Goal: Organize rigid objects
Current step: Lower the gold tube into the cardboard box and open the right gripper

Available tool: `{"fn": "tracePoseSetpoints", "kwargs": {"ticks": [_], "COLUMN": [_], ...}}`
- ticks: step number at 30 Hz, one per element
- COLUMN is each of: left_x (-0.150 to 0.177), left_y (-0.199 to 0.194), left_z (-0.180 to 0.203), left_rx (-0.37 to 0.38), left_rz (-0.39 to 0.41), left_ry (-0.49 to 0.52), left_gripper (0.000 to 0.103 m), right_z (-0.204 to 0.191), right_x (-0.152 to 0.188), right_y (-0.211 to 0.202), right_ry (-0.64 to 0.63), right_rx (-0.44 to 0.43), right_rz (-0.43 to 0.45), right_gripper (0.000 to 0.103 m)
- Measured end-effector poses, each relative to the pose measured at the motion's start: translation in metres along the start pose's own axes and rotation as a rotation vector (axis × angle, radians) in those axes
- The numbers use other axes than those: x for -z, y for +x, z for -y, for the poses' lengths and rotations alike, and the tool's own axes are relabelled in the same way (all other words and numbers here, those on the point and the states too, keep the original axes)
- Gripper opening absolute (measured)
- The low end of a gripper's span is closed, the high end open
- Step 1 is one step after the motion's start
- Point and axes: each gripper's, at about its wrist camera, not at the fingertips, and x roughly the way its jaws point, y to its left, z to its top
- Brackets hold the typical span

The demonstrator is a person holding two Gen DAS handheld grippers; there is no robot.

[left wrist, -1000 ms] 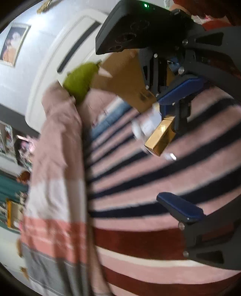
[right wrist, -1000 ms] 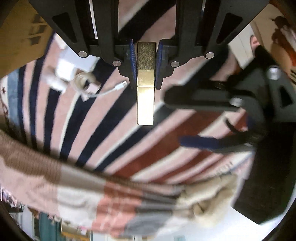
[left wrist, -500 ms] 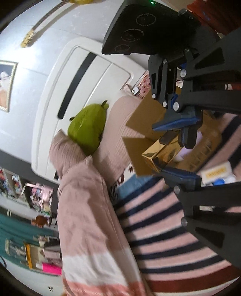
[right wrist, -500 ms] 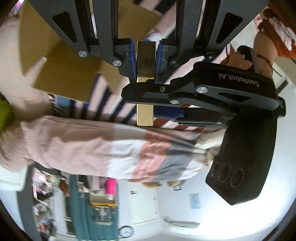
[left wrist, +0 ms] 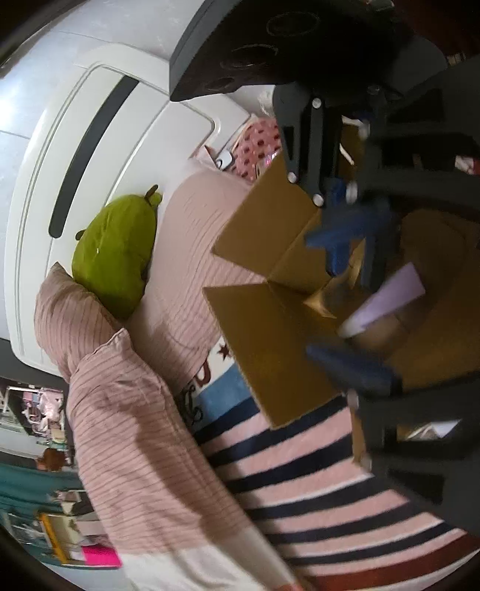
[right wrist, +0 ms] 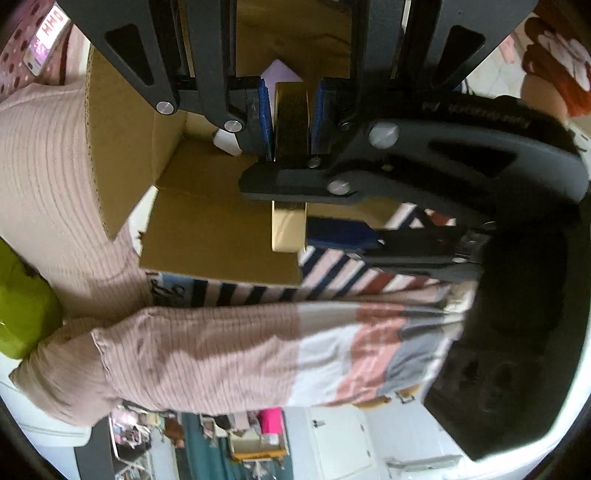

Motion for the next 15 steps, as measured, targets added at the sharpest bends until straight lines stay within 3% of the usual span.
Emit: {"fn": "tracePoseSetpoints", "kwargs": {"ticks": [1, 2, 4, 7, 9, 15], "left_x": [0.001, 0.001, 0.003, 0.010, 0.015, 0.050], "left_y": [-0.003, -0.006, -0.016, -0.037, -0.053, -0.108], "left_z": [-0.001, -0.002, -0.006, -0.014, -0.021, -0.058], "left_rx": [-0.008, -0.011, -0.016, -0.034, -0.048, -0.150], "left_rz": [0.010, 0.018, 0.031, 0.063, 0.089, 0.163], "left_ry": [0.002, 0.001, -0.003, -0.009, -0.020, -0.072], "left_gripper": [0.071, 0.072, 0.072, 0.075, 0.082, 0.083], "right_z": [0.000, -0.001, -0.002, -0.009, -0.019, -0.069], "right_x": [0.002, 0.003, 0.005, 0.004, 0.002, -0.004], "right_y": [0.000, 0.001, -0.001, -0.004, -0.007, -0.016], "right_ry": [-0.011, -0.019, -0.019, -0.026, -0.041, -0.107], "right_rx": [0.015, 0.025, 0.035, 0.037, 0.031, -0.045], "right_rz": [-0.008, -0.010, -0.006, 0.000, 0.008, 0.066], "right_gripper": [0.020, 0.032, 0.045, 0.045, 0.045, 0.045]}}
